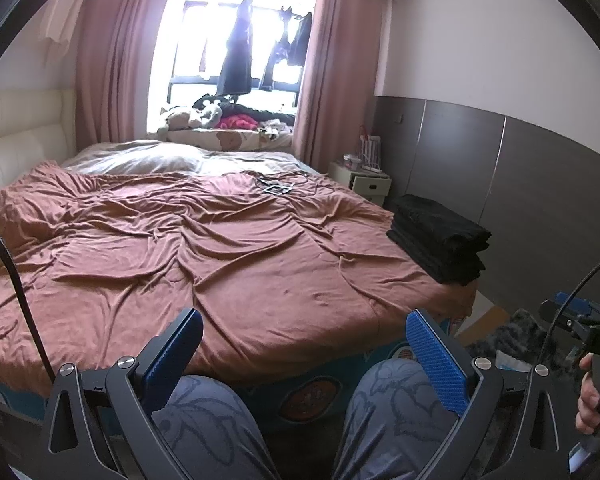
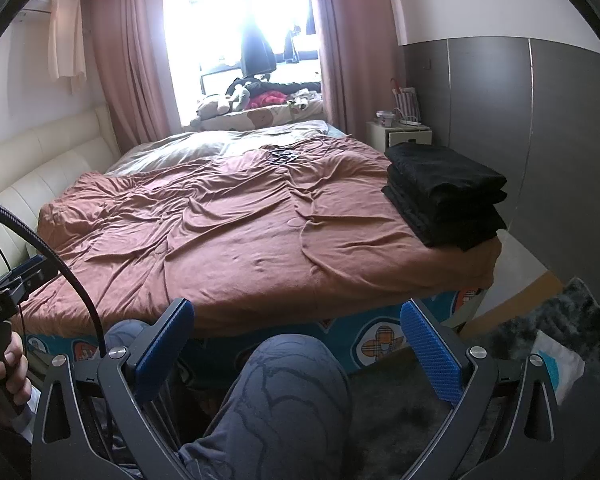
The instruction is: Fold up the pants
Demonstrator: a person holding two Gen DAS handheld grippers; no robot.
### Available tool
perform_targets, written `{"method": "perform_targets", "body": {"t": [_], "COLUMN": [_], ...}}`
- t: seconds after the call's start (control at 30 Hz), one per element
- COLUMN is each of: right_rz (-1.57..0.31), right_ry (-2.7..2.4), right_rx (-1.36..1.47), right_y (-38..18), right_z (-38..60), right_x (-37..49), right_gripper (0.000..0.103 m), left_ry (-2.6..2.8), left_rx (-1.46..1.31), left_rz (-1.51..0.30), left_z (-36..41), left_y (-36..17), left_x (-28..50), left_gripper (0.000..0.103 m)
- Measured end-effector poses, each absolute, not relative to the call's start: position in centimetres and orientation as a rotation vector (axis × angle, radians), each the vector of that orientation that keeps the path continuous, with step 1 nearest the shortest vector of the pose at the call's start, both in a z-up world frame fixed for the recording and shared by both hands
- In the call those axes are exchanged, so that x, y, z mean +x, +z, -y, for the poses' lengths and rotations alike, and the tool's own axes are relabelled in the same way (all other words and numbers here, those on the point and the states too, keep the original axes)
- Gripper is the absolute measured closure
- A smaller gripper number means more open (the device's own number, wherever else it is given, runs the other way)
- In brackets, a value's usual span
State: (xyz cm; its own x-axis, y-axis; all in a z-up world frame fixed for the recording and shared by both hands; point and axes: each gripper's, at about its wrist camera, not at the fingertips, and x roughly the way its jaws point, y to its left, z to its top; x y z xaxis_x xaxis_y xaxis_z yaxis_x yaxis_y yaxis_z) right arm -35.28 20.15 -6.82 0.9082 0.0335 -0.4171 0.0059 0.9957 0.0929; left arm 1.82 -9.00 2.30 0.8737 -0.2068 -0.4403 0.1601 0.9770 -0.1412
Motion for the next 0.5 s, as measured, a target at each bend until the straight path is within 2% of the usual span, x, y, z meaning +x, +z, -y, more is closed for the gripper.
{"method": "perform_targets", "body": {"t": [0.5], "right_rz": [-0.428], "right_ry": [0.01], "right_rx": [0.09], "right_y": [-6.75], "right_z": [-19.76], "right_x": [-35.4], "right_gripper": [0.0], "left_ry": [-0.193], "left_rx": [-0.105], "left_rz": [-0.47], "left_z": [8.83], "left_y": [2.28], "left_x": [1.65], "left_gripper": [0.0]}}
